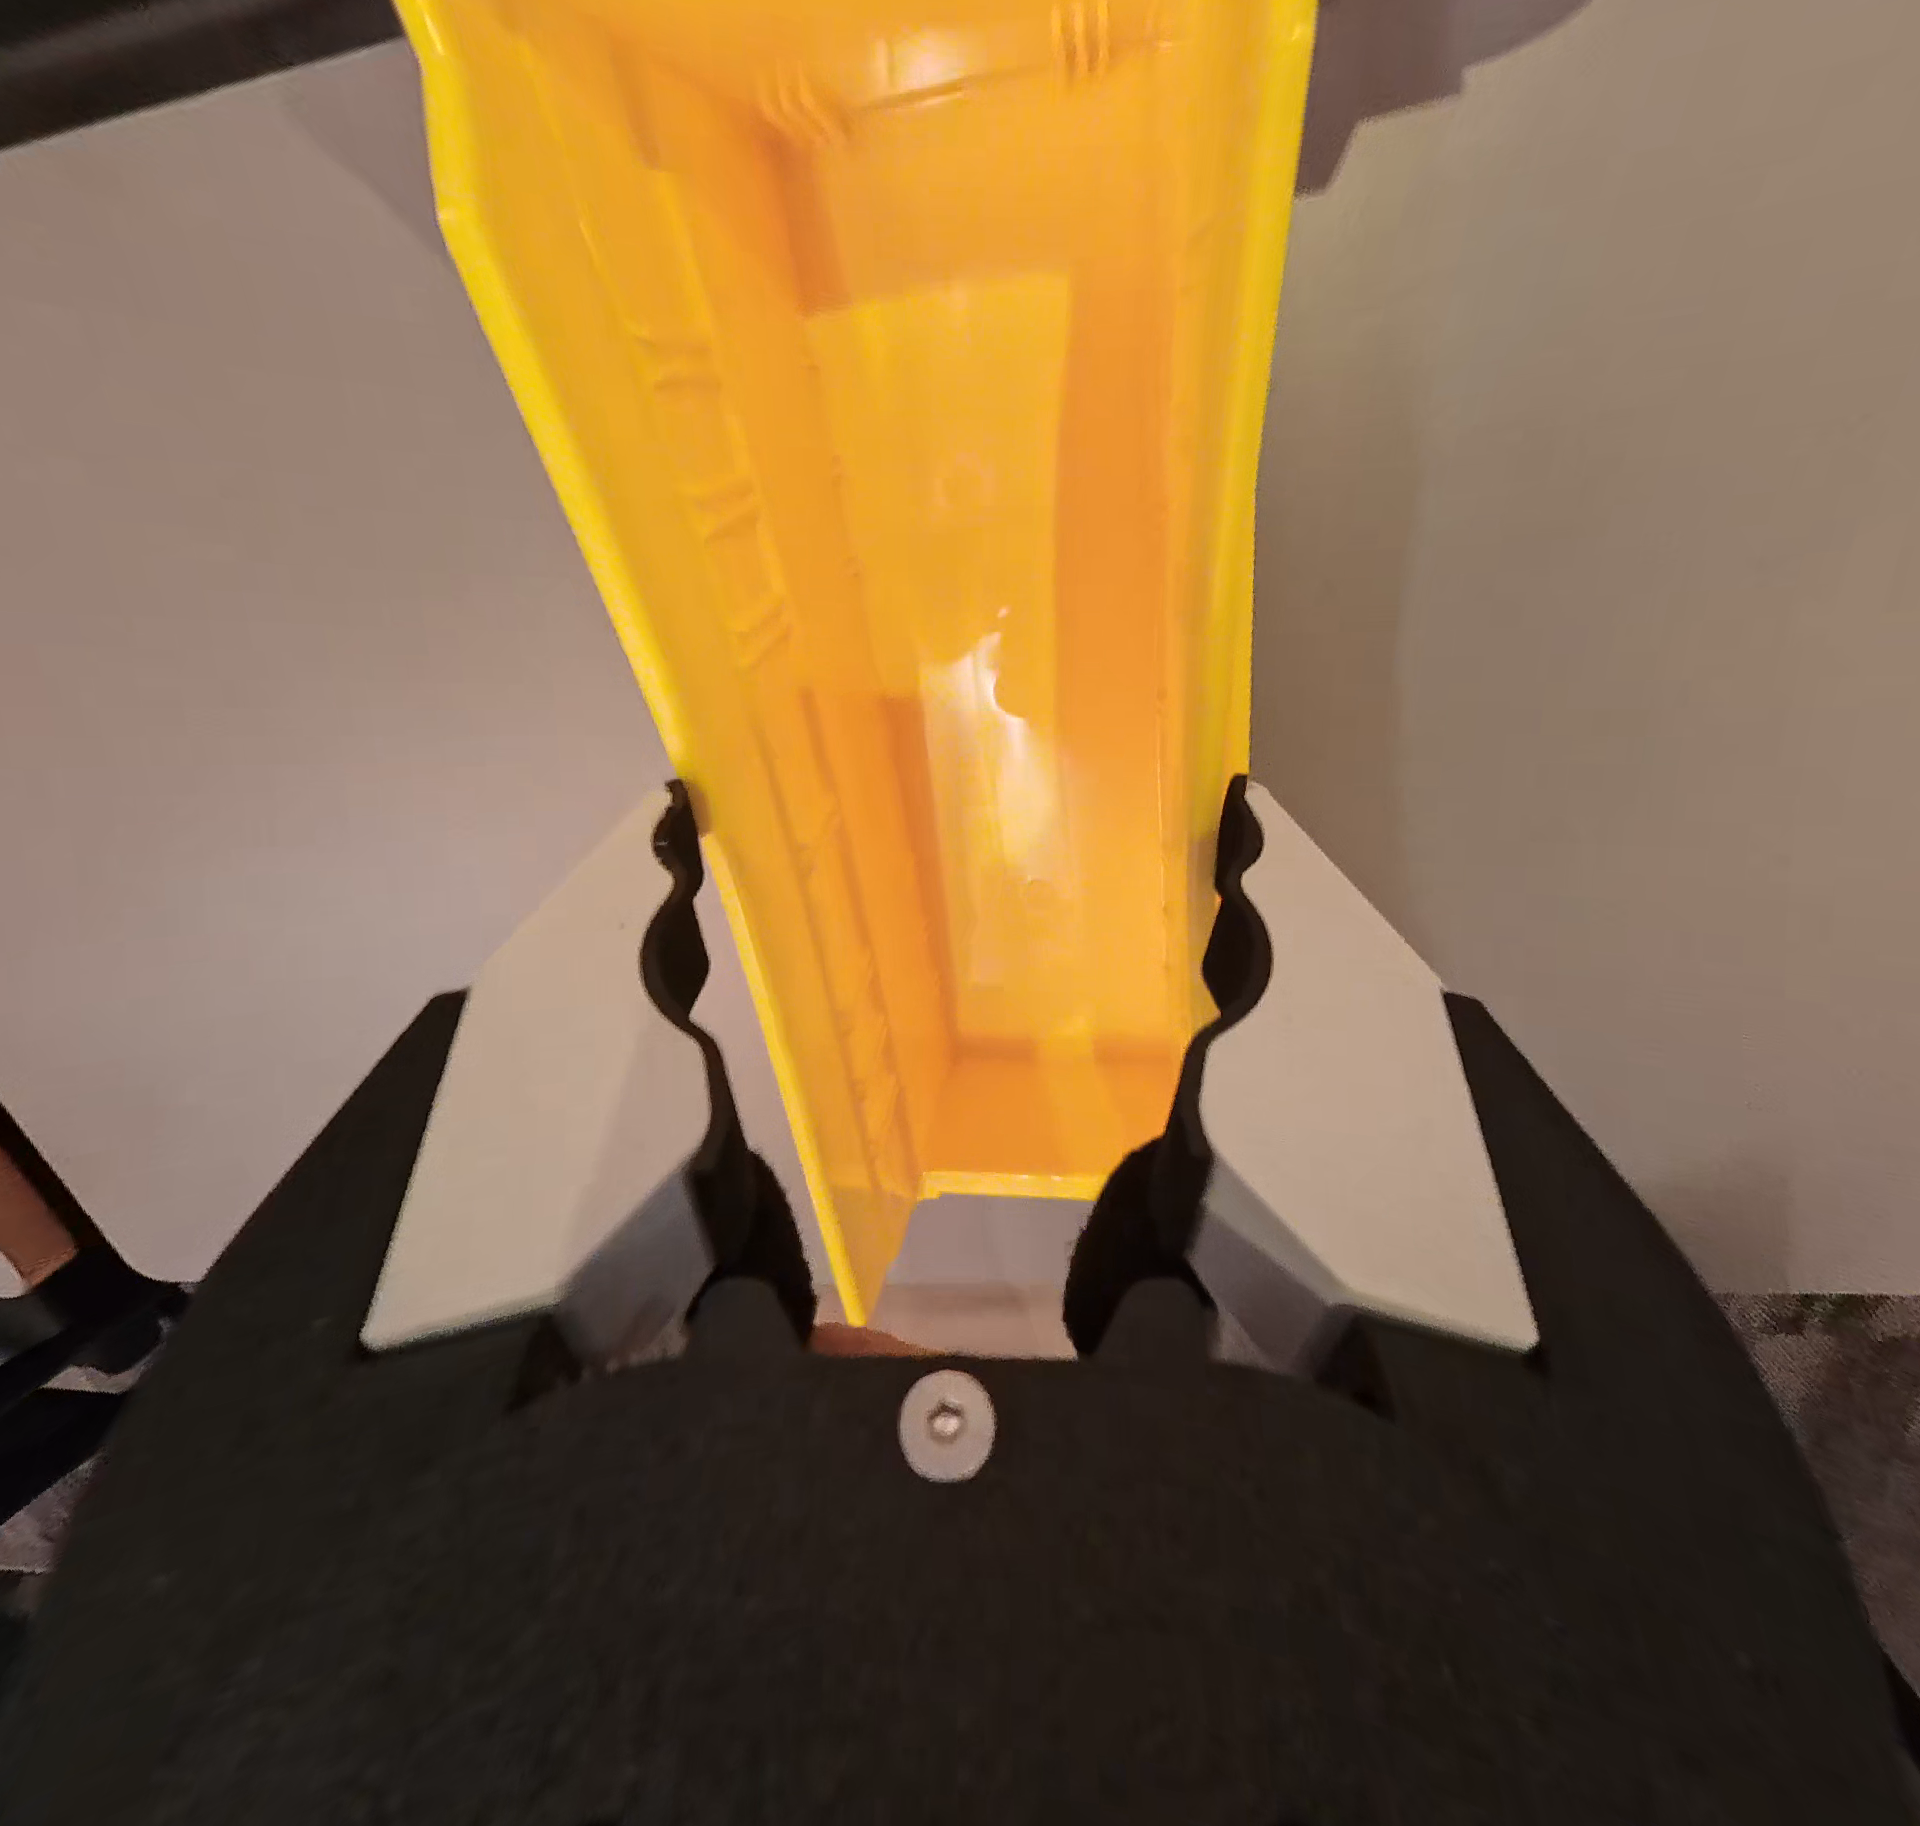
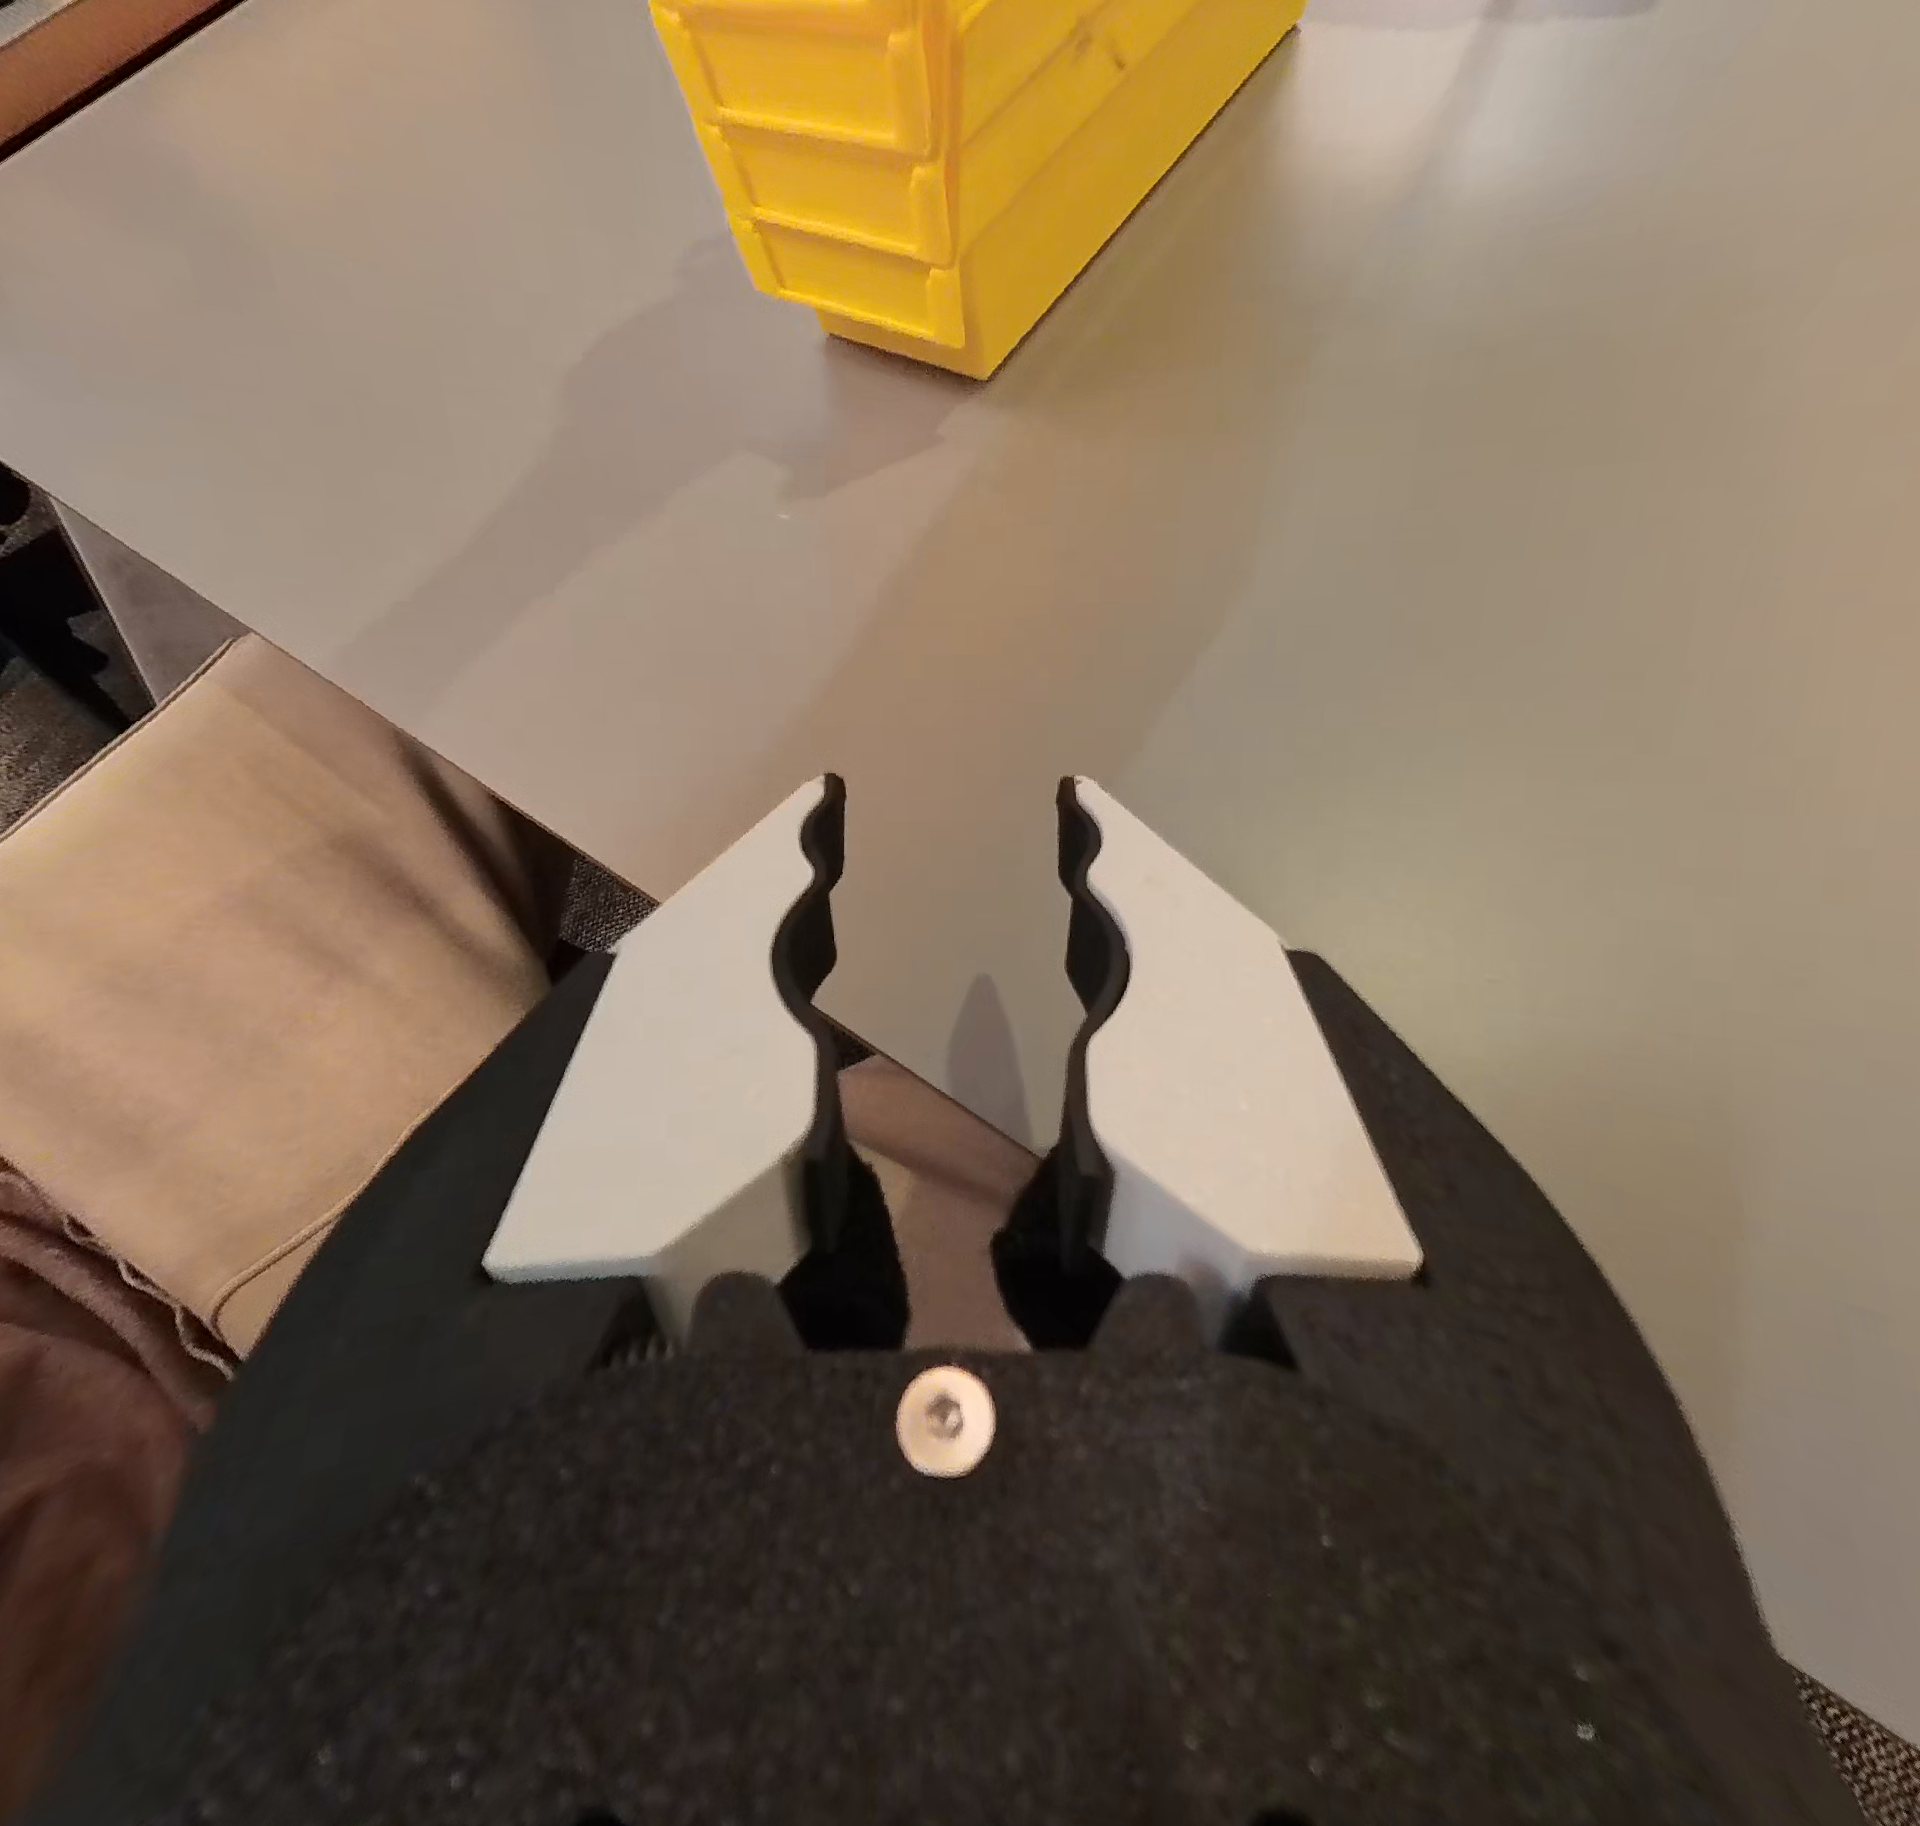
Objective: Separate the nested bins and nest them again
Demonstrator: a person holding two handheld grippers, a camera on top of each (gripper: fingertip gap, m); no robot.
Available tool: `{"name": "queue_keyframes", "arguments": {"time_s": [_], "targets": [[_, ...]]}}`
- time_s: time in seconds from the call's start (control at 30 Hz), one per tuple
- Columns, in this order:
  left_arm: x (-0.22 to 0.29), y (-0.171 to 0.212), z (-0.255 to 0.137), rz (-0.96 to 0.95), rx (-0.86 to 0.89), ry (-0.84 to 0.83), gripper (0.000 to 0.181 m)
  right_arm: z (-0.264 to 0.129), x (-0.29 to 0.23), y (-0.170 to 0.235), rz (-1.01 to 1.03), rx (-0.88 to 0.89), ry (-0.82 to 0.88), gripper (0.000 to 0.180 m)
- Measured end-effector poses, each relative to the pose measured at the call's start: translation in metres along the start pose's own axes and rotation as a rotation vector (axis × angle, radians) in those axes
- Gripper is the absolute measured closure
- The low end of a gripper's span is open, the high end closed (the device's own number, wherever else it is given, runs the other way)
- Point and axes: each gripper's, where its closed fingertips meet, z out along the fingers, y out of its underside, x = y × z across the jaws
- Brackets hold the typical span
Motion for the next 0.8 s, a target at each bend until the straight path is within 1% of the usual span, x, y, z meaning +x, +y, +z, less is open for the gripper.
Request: {"name": "queue_keyframes", "arguments": {"time_s": [0.2,0.4,0.6,0.7,0.8], "targets": [[-0.005,0.006,-0.025,0.037,0.024,-0.023,0.085,0.0,-0.002,-0.001,0.0,0.004,-0.008,0.139],[-0.017,0.029,-0.056,0.056,0.025,-0.031,0.086,0.0,-0.003,-0.001,-0.005,0.002,-0.008,0.139],[-0.029,0.045,-0.105,0.034,0.095,-0.004,0.087,-0.002,-0.005,-0.003,-0.014,0.011,0.003,0.14],[-0.047,0.051,-0.13,0.049,0.114,-0.027,0.087,-0.003,-0.007,-0.004,-0.021,0.012,0.006,0.14],[-0.085,0.057,-0.145,0.022,0.115,-0.086,0.088,-0.004,-0.008,-0.002,-0.035,0.009,0.015,0.14]]}}
